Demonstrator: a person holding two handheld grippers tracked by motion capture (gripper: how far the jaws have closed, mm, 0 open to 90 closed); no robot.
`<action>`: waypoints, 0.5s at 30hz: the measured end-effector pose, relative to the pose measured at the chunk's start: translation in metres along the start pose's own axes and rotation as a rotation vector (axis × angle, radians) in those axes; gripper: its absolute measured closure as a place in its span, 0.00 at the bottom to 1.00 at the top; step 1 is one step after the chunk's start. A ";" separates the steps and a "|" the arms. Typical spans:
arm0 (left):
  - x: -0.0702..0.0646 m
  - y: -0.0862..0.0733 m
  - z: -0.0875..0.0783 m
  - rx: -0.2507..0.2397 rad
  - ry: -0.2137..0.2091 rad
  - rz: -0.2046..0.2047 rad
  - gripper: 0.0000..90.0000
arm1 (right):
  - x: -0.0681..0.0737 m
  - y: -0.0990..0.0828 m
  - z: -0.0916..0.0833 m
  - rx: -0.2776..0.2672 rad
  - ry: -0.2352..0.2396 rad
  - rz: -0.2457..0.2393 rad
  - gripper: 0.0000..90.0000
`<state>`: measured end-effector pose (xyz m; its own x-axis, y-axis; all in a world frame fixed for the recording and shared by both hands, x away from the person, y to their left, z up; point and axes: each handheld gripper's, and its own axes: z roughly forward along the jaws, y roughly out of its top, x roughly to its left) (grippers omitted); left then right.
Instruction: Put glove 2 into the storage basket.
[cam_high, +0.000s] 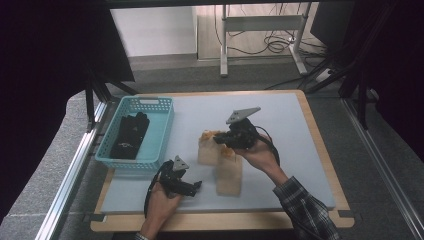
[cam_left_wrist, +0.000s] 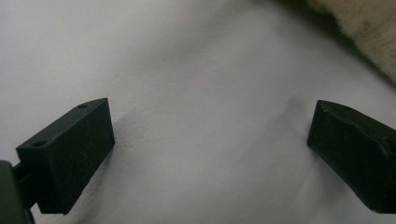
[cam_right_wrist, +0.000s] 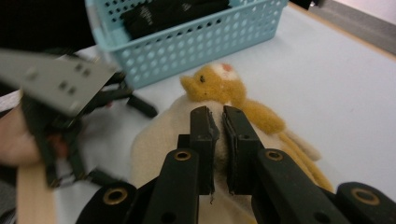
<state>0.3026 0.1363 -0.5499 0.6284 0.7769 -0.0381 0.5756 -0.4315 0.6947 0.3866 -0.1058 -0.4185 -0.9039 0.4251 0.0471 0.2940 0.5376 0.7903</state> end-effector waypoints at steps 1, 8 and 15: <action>0.000 0.000 0.000 -0.004 0.000 -0.004 0.01 | 0.002 -0.007 -0.003 0.003 0.004 0.001 0.91; 0.000 0.000 0.000 -0.005 0.000 -0.005 0.01 | 0.007 -0.066 -0.010 0.065 -0.031 0.004 0.80; 0.000 0.000 0.000 -0.005 0.001 -0.004 0.01 | 0.002 -0.080 -0.026 0.028 -0.080 0.120 0.53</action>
<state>0.3026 0.1359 -0.5502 0.6260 0.7788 -0.0404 0.5754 -0.4262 0.6980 0.3529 -0.1670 -0.4662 -0.8344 0.5436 0.0910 0.4083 0.4988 0.7645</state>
